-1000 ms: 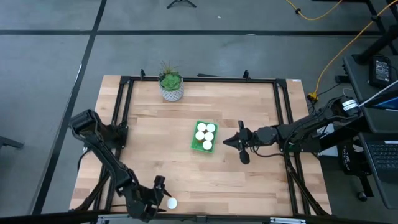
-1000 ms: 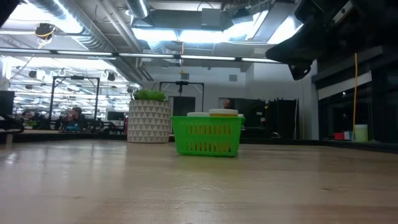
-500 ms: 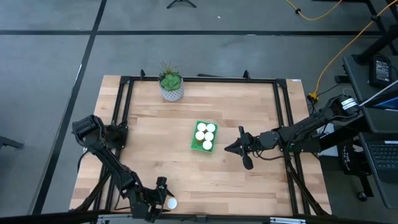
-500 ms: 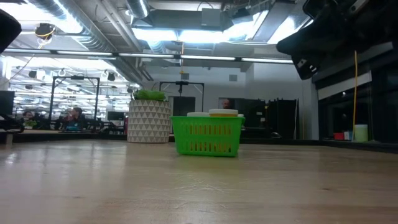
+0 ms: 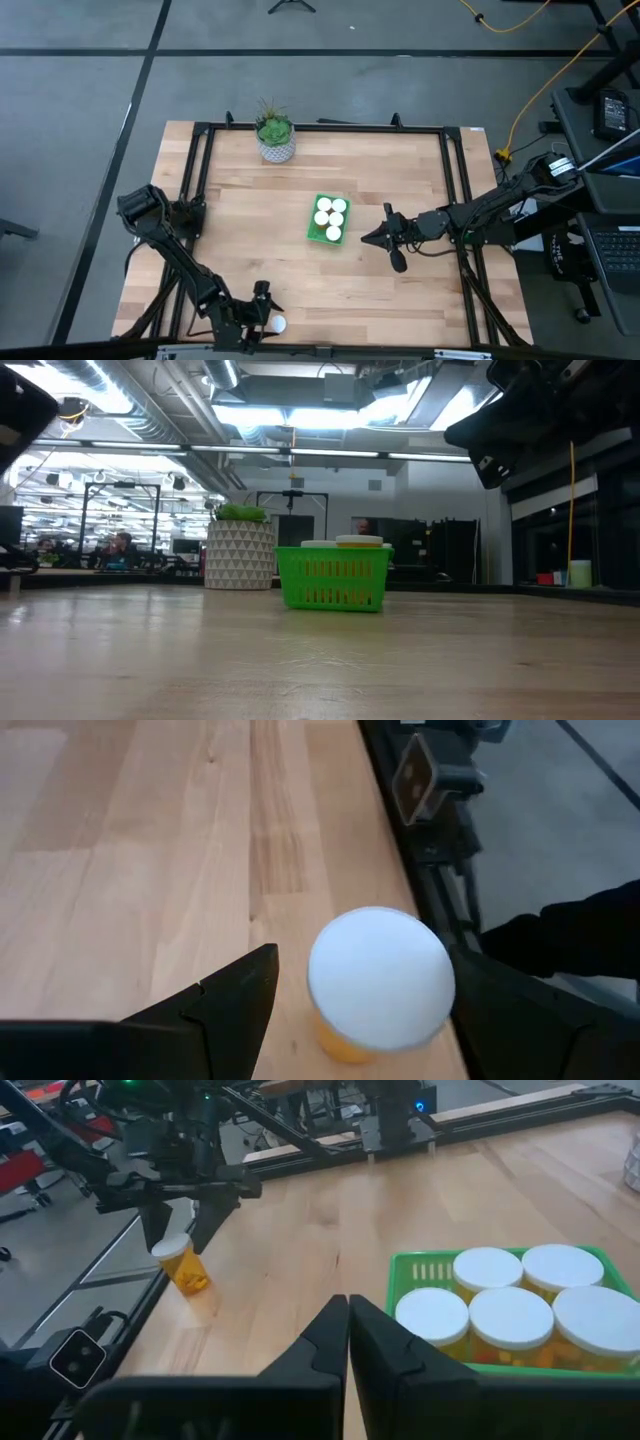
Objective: Pick and place pill bottles into a basket
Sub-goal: Put the orange pill bottle into the green basket
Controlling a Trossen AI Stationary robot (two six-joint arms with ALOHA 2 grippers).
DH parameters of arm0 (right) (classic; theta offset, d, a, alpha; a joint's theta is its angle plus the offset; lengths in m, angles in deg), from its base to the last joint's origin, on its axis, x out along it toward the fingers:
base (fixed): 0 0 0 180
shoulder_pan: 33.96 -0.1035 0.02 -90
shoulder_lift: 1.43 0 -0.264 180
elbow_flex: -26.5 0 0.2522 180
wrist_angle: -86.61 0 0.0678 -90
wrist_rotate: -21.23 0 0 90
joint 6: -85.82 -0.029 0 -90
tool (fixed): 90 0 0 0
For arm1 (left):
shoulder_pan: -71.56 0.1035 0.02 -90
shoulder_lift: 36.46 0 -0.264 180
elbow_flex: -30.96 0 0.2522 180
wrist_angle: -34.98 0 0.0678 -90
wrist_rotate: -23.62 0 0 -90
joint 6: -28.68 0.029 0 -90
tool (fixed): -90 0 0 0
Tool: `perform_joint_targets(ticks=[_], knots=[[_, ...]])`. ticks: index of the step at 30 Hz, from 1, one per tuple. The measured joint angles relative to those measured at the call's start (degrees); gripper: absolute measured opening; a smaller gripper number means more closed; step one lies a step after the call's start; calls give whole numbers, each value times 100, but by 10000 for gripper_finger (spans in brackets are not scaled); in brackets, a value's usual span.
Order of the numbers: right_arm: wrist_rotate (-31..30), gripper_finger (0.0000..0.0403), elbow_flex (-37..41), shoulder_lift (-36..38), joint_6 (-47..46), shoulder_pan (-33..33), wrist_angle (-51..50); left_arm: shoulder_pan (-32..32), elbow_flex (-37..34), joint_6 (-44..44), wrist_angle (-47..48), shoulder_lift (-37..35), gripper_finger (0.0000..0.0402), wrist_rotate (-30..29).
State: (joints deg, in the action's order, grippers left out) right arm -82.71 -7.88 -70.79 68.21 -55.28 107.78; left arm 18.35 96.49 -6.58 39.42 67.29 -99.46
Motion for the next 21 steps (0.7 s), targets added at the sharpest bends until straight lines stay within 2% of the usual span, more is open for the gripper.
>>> perform_joint_targets(ticks=[8,21], knots=[[-2,17,-1,0,22,0,-4,176,0,36,3,190,281,428],[-2,17,-1,0,11,0,-8,183,0,701,-591,190,281,546]])
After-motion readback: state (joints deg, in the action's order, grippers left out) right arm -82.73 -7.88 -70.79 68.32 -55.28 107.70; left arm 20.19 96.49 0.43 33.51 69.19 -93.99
